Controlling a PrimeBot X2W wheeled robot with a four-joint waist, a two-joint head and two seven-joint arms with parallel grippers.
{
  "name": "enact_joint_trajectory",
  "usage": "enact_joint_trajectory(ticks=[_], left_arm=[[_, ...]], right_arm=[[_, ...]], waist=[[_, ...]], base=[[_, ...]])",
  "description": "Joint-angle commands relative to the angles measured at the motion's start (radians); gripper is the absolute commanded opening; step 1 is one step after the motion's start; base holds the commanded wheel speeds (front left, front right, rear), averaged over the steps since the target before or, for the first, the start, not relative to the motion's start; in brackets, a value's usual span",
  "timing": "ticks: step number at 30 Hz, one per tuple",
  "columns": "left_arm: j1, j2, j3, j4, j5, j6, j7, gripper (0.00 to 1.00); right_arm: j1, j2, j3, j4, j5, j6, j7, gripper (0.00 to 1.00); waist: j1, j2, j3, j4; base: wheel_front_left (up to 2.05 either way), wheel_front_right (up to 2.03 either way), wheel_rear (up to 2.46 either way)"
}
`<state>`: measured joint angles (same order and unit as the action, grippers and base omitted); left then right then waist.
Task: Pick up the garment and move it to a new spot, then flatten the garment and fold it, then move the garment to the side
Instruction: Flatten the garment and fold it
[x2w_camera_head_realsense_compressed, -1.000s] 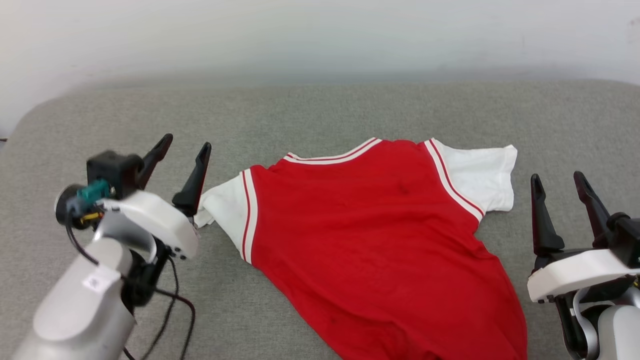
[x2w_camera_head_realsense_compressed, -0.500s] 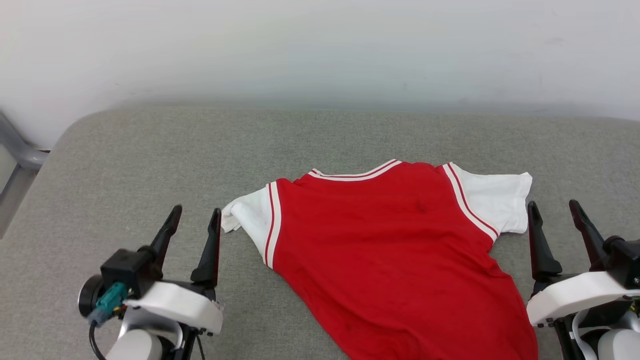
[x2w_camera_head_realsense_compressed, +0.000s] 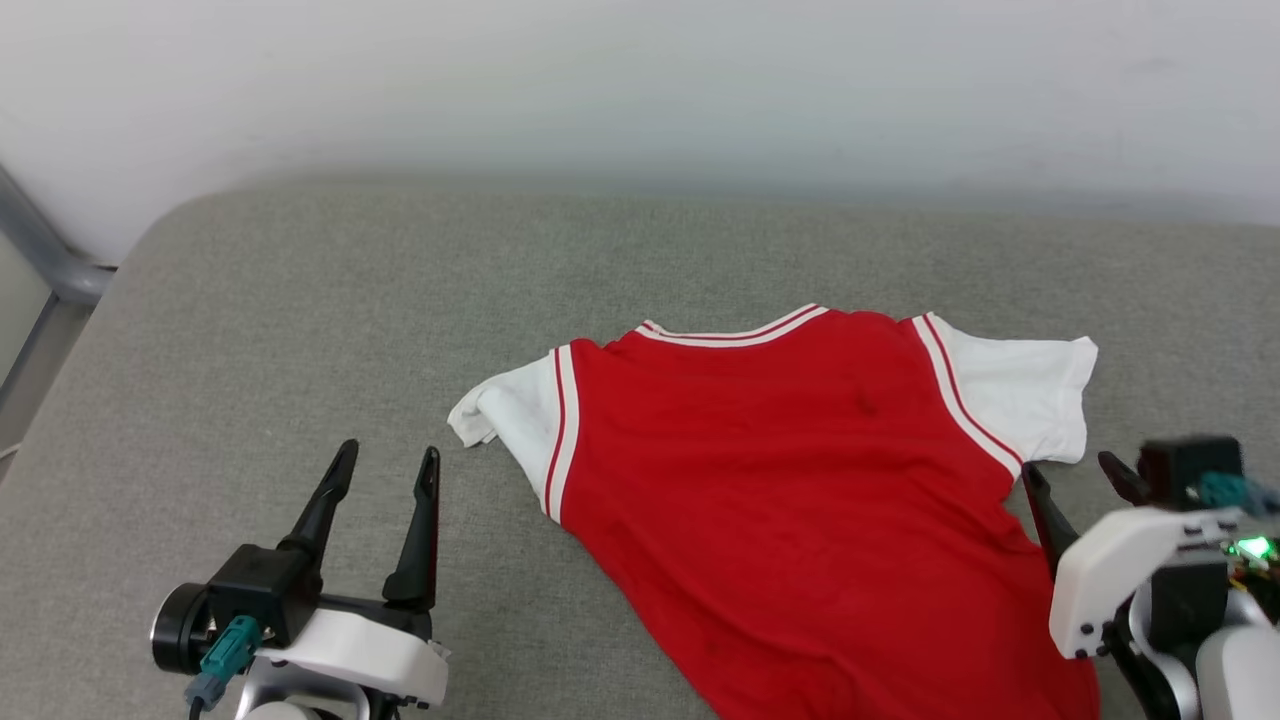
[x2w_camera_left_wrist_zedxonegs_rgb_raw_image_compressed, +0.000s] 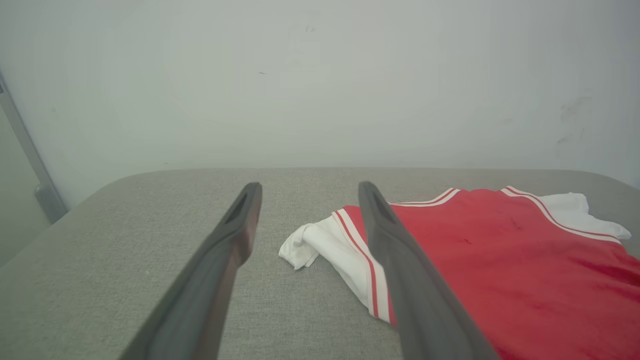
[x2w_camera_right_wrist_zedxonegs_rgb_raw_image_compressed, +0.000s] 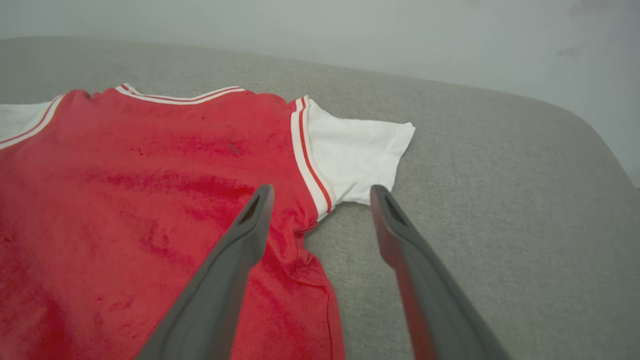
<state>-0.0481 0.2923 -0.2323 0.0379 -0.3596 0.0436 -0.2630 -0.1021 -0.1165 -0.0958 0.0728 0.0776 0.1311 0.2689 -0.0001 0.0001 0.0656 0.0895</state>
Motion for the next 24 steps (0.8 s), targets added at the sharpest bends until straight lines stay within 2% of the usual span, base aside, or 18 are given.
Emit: enact_joint_trajectory(ticks=[1, 5, 8, 9, 14, 18, 19, 20, 21, 24], left_arm=[[-0.014, -0.012, 0.003, 0.002, 0.012, -0.010, -0.003, 1.00], [-0.030, -0.044, 0.021, 0.007, 0.011, -0.037, -0.002, 1.00], [-0.051, -0.067, 0.030, 0.016, 0.017, -0.062, -0.003, 1.00], [-0.065, -0.083, 0.040, 0.023, 0.031, -0.081, -0.002, 1.00], [-0.081, -0.103, 0.061, 0.033, 0.058, -0.105, -0.002, 1.00], [-0.083, -0.118, 0.080, 0.040, 0.075, -0.121, -0.002, 1.00], [-0.082, -0.120, 0.085, 0.042, 0.079, -0.123, -0.002, 1.00], [-0.081, -0.123, 0.090, 0.043, 0.083, -0.125, -0.002, 1.00], [-0.078, -0.126, 0.095, 0.045, 0.087, -0.130, -0.003, 1.00], [-0.070, -0.134, 0.105, 0.052, 0.096, -0.136, -0.003, 1.00]], right_arm=[[-0.038, -0.029, 0.021, 0.012, -0.009, -0.001, 0.089, 1.00], [-0.103, -0.079, 0.079, 0.049, 0.071, -0.001, 0.382, 1.00], [-0.156, -0.113, 0.096, 0.054, 0.107, -0.001, 0.527, 1.00], [-0.181, -0.124, 0.102, 0.077, 0.117, -0.001, 0.629, 1.00], [-0.213, -0.117, 0.085, 0.138, 0.113, -0.001, 0.695, 1.00], [-0.216, -0.105, 0.063, 0.208, 0.116, -0.001, 0.690, 1.00], [-0.211, -0.109, 0.066, 0.222, 0.110, -0.001, 0.682, 0.53], [-0.208, -0.113, 0.067, 0.232, 0.105, -0.001, 0.674, 0.35], [-0.205, -0.117, 0.067, 0.241, 0.103, -0.001, 0.665, 0.00], [-0.192, -0.131, 0.048, 0.264, 0.095, -0.001, 0.640, 0.00]], waist=[[0.0001, -0.0001, 0.022, 0.011], [0.0001, -0.0001, 0.056, 0.035], [0.0001, -0.0001, 0.081, 0.059], [0.0001, -0.0001, 0.102, 0.084], [0.0001, -0.0001, 0.127, 0.117], [0.0001, -0.0001, 0.135, 0.131], [0.0001, -0.0001, 0.135, 0.132], [0.0001, -0.0001, 0.134, 0.132], [0.0001, -0.0001, 0.132, 0.130], [0.0001, -0.0001, 0.121, 0.117]], base=[[0.00, 0.00, 0.00], [0.00, 0.00, 0.00], [0.00, 0.00, 0.00], [0.00, 0.00, 0.00], [0.00, 0.00, 0.00], [0.00, 0.00, 0.00], [0.00, 0.00, 0.00], [0.00, 0.00, 0.00], [0.00, 0.00, 0.00], [0.00, 0.00, 0.00]])
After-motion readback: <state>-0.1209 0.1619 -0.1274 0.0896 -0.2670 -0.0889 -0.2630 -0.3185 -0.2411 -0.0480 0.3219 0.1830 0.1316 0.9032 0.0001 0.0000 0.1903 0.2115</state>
